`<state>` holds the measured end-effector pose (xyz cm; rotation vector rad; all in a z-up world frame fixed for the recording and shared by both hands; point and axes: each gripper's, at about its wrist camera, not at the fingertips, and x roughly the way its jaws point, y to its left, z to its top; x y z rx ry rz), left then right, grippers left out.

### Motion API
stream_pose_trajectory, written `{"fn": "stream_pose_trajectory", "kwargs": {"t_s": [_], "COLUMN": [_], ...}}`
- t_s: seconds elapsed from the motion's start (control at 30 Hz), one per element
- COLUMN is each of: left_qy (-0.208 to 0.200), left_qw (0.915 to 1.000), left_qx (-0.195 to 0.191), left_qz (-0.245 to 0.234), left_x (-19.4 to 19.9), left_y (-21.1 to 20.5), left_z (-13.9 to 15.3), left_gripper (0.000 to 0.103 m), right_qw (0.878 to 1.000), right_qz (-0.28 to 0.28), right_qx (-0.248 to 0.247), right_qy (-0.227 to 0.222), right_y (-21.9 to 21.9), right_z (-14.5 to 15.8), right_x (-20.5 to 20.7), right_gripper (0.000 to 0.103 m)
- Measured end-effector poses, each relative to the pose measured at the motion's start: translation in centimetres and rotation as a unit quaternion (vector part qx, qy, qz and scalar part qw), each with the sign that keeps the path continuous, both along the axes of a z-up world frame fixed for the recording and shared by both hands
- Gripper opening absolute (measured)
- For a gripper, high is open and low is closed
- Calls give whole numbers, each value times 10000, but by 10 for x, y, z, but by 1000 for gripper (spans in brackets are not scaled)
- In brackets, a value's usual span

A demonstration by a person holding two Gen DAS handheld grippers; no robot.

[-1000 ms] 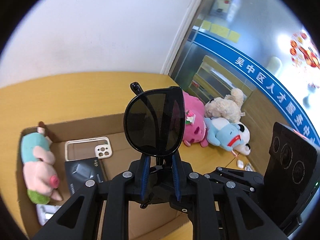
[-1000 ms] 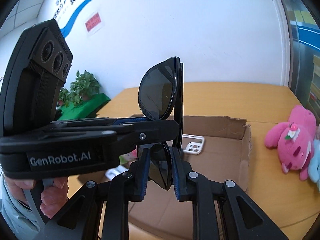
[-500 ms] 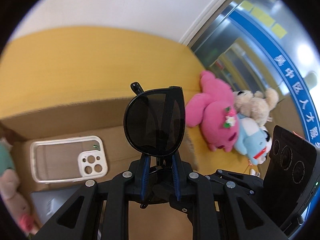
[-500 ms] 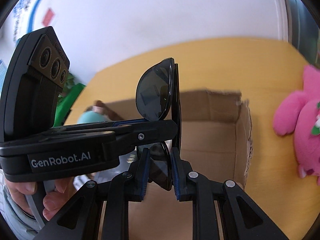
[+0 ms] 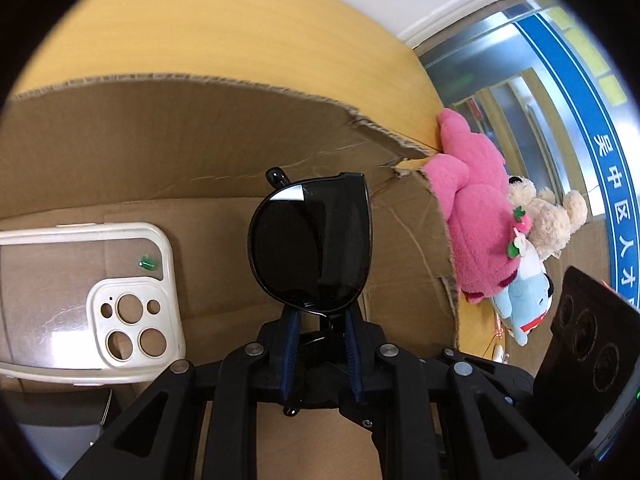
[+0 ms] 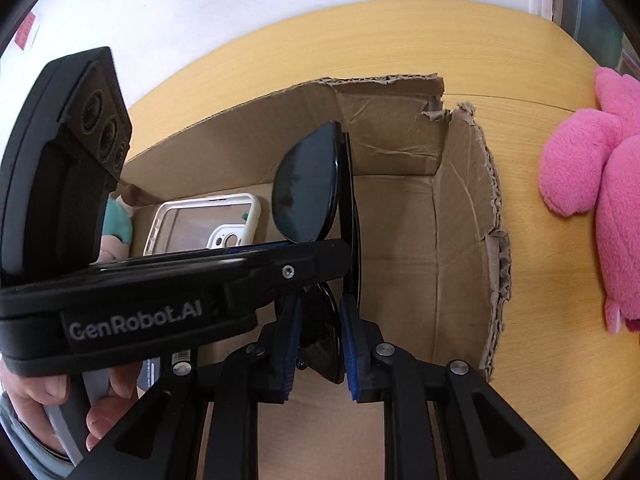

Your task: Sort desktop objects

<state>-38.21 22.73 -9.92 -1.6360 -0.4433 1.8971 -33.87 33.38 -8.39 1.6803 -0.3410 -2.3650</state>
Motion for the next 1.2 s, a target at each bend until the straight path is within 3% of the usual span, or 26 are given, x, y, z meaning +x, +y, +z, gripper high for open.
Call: {"fn": "stream_pose_trajectory", "kwargs": {"t_s": [0.23,0.37,0.47,0.5,0.6,0.73,0.8,0.87,0.9,0.93,1.03,1.07,1.2], "left_qy": [-231,-226,-7,96,551,1578,2150,2961,3257,3727,4396,4437,4383], "left_qw": [9996,9992,9990,9988,9962,9841,9723,9474,9348,9092,8583,8504,8338], "left_qx": [-126,-322,-417,-466,-677,-807,-883,-1069,-1209,-1547,-2224,-2367,-2478], "left_qz": [-22,-67,-143,-145,-76,129,258,570,736,1024,1433,1548,2263], "left_x": [-4,2,11,16,35,86,117,164,181,209,265,278,327], "left_y": [6,4,0,-2,-14,-47,-65,-89,-98,-111,-133,-139,-169], "left_z": [-13,-5,10,18,44,99,126,156,165,175,182,181,170], "left_gripper": [25,27,29,31,32,33,43,72,77,80,80,80,80], "right_qw": [9995,9991,9987,9986,9976,9919,9874,9822,9786,9745,9670,9650,9628], "right_qz": [54,129,147,153,155,128,70,5,-35,-88,-231,-294,-325], "right_qx": [293,392,471,470,399,512,531,553,589,611,601,579,515], "right_qy": [-56,68,118,171,550,1152,1490,1796,1972,2158,2466,2542,2632], "right_y": [-7,-11,-14,-16,-16,-16,-25,-19,-25,-26,-37,-41,-63], "right_z": [-10,-5,2,8,33,69,89,99,100,105,112,112,101], "right_x": [-8,-3,5,10,34,91,123,150,166,185,229,241,267], "right_gripper": [17,22,26,34,83,88,92,100,103,103,103,103,103]}}
